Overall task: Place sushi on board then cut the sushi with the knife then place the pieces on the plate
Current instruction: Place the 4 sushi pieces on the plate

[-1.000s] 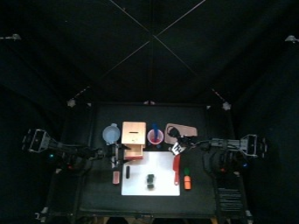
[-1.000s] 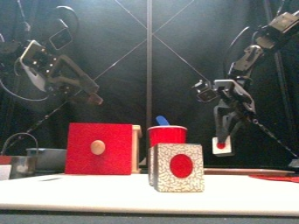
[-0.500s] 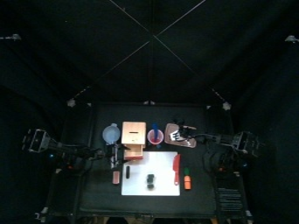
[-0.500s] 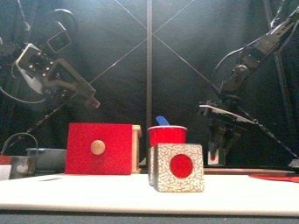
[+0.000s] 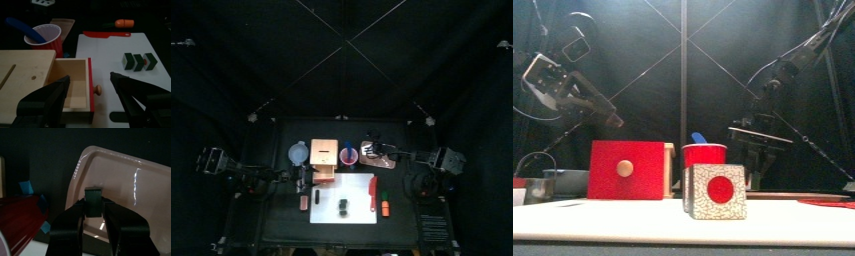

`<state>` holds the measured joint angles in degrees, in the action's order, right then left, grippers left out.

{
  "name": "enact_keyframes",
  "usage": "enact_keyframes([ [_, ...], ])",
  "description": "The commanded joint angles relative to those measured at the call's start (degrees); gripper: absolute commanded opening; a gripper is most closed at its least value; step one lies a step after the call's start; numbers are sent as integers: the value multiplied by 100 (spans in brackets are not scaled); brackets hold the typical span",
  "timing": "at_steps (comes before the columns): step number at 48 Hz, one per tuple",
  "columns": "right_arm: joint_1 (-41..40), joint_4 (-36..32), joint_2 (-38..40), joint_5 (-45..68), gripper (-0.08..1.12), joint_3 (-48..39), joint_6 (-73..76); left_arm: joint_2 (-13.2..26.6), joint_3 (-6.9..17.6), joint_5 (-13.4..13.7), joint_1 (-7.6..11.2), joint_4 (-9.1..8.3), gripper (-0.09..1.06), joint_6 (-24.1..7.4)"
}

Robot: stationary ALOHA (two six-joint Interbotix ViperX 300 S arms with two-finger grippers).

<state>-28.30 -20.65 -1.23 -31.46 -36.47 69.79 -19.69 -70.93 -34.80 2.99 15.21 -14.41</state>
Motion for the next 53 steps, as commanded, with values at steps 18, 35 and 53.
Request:
enact_keyframes([
  [18, 141, -114, -18, -176, 96, 211, 9, -220, -132, -44, 26, -9, 97, 9],
  [35, 466, -290, 923, -1099, 96, -105, -114, -352, -114, -44, 26, 44, 97, 18],
  [53, 2355, -527, 1635, 773, 96, -580, -1951, -404, 53, -44, -79, 35, 97, -18],
])
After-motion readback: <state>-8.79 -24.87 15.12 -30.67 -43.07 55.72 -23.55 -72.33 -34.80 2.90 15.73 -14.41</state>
